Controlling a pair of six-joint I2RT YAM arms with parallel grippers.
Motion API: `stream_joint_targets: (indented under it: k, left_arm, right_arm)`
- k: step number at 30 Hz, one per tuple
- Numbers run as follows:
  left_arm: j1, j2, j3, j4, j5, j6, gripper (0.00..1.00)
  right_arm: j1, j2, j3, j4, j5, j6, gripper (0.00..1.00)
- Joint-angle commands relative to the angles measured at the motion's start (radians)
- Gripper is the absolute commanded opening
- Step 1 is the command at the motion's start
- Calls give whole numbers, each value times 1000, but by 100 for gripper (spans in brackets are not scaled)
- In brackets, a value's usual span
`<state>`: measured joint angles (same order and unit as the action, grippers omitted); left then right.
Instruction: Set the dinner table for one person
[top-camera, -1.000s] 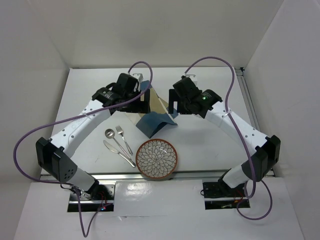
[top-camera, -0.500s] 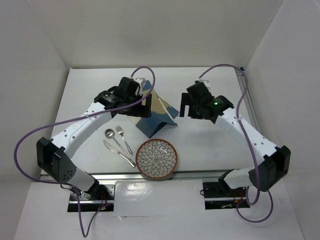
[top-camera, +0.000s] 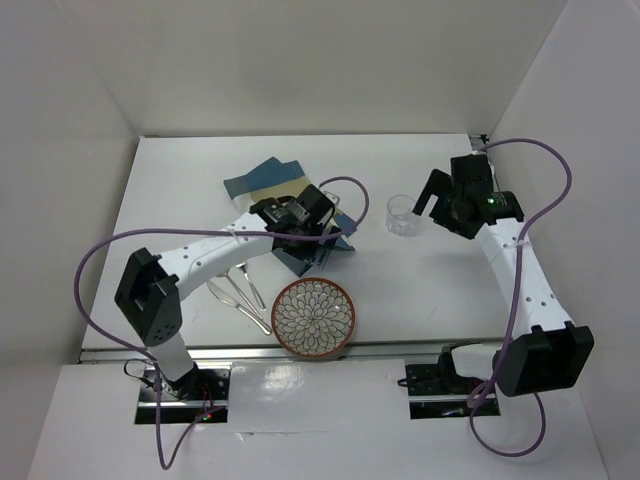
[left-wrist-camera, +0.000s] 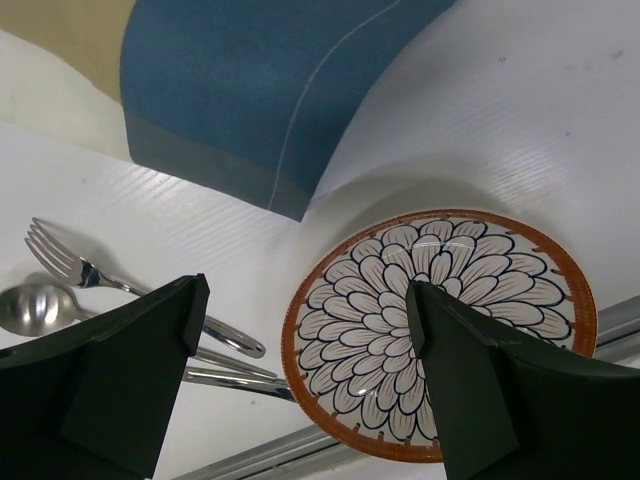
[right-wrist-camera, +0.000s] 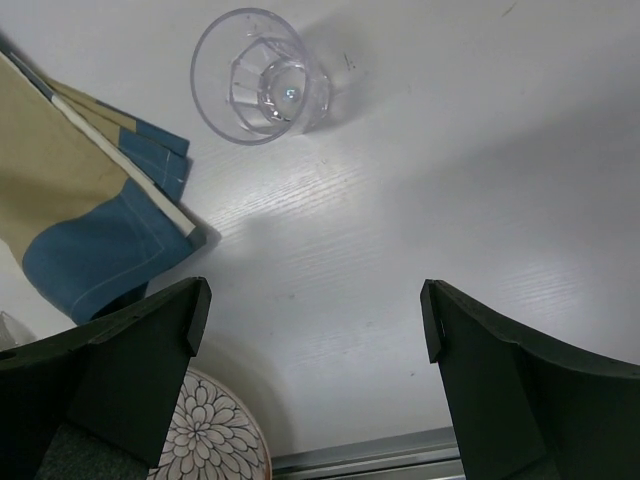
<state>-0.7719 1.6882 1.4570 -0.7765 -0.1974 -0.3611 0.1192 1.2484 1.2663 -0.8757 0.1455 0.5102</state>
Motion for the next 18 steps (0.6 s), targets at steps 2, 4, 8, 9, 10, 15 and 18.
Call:
stream_joint_targets:
  k: [2, 4, 8, 9, 10, 15, 18]
  left_arm:
    - [-21, 48, 95, 23, -83, 50, 100]
    - [-30, 109, 134, 23, -94, 60, 100]
    - [-41, 192, 158, 42, -183, 80, 100]
    - [-41, 206, 158, 42, -194, 80, 100]
    - [-41, 218, 170, 52, -226, 80, 100]
    - [-41, 358, 279, 2, -301, 102, 100]
    - [-41, 384, 341, -21, -355, 102, 88]
  right_arm:
    - [-36, -1, -2, 38, -73, -32, 100]
    - [-36, -1, -2, 52, -83, -32, 100]
    - [-46, -1, -2, 52, -95, -32, 100]
    - [-46, -1, -2, 52, -95, -32, 100]
    - [-46, -1, -2, 52, -95, -32, 100]
    - [-46, -1, -2, 52, -106, -51, 100]
    - [-55, -1, -2, 43, -115, -62, 100]
